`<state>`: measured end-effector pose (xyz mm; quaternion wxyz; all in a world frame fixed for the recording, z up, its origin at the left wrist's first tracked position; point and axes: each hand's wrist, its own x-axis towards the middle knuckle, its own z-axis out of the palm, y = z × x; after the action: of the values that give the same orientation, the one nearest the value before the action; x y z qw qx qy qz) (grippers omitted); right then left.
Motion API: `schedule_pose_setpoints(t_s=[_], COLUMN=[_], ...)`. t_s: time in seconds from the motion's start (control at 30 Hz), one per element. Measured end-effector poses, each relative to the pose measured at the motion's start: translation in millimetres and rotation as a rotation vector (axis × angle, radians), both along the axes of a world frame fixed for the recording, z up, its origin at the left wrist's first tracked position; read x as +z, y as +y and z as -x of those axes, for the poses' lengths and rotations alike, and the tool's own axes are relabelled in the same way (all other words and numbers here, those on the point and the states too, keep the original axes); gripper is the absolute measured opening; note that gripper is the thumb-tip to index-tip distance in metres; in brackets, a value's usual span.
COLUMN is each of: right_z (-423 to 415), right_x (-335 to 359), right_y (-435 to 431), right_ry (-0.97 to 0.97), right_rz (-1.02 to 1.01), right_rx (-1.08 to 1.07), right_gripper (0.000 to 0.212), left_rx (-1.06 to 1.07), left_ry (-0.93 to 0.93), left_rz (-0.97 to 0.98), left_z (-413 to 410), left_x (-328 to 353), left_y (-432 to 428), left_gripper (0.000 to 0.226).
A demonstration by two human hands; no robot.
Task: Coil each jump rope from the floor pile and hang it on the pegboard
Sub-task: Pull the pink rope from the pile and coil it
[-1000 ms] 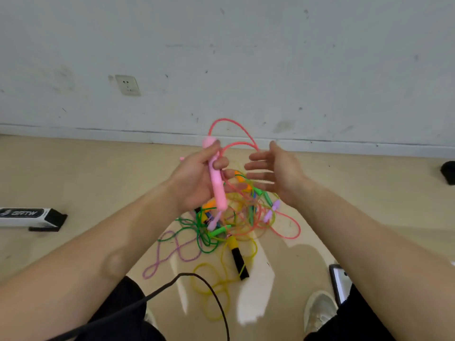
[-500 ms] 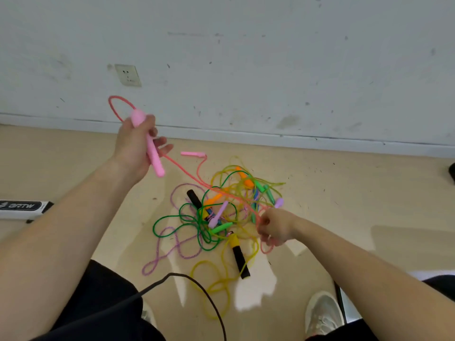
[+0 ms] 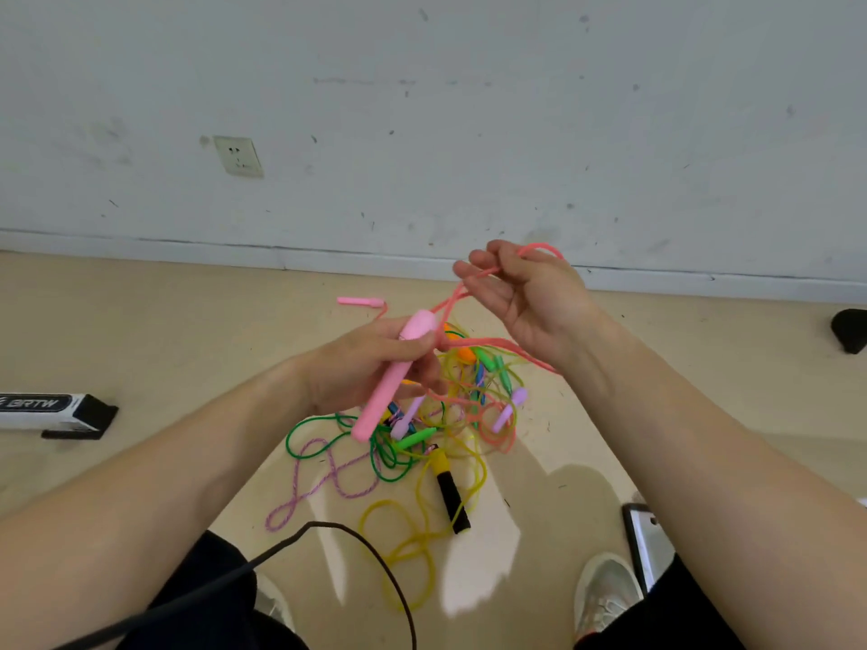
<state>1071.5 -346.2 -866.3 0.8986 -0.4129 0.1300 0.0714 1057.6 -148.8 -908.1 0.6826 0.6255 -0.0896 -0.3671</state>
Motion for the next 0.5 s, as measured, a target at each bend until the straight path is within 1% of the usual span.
schedule_pose_setpoints(t_s=[0.07,0.1,0.13,0.2,0.23,0.3,0.33,0.37,0.43,0.47,0.5], right_z=[-1.5,-0.7,1.3,6.1,8.2,9.3,9.9,11.7,18.0,22.6,27.0], right_x=[-0.1,-1.6,-2.9,-6.3,-7.8,-13.6,-17.5,-22.5,-37.5,-45.2,-54.0], right_y=[-7.5,-10.4,-12.7,-15.9,-17.2,-21.1,-22.2,-21.0,-11.3,-4.7,2.4], right_ry=[0.049,0.086,0.122,0.163,0.165,0.148,0.143,0.142,0.12,0.086,0.045], right_rz=[0.062,0.121,0.23,0.564,0.711,0.893,0.943,0.966,0.934,0.912,0.908], right_rx=[-0.059,-0.057,-0.021,0.078,0.076,-0.015,-0.017,0.038,0.255,0.362,0.448], right_gripper=[0.015,0.016,0.019,0.032,0.039,0.045,0.042,0.037,0.027,0.029,0.036], left_rx=[0.058,0.106,0.156,0.263,0.318,0.407,0.437,0.456,0.469,0.47,0.472], left_ry=[-0.023,-0.016,0.003,0.039,0.05,0.079,0.101,0.125,0.163,0.178,0.188], left_rz=[-0.06,-0.054,-0.025,0.048,0.08,0.158,0.207,0.255,0.341,0.376,0.407], left_z=[0.9,0.1,-0.6,-2.9,-4.6,-8.2,-10.2,-12.1,-15.4,-15.9,-16.4], left_x=[4.3,5.6,7.9,14.2,17.6,24.7,27.6,30.0,33.5,35.5,37.4], left_y=[-0.8,-0.5,-0.3,-0.4,-0.1,0.5,1.5,2.9,4.7,4.5,3.8], left_gripper=[0.026,0.025,0.023,0.012,0.006,0.006,0.008,0.008,0.009,0.008,0.007])
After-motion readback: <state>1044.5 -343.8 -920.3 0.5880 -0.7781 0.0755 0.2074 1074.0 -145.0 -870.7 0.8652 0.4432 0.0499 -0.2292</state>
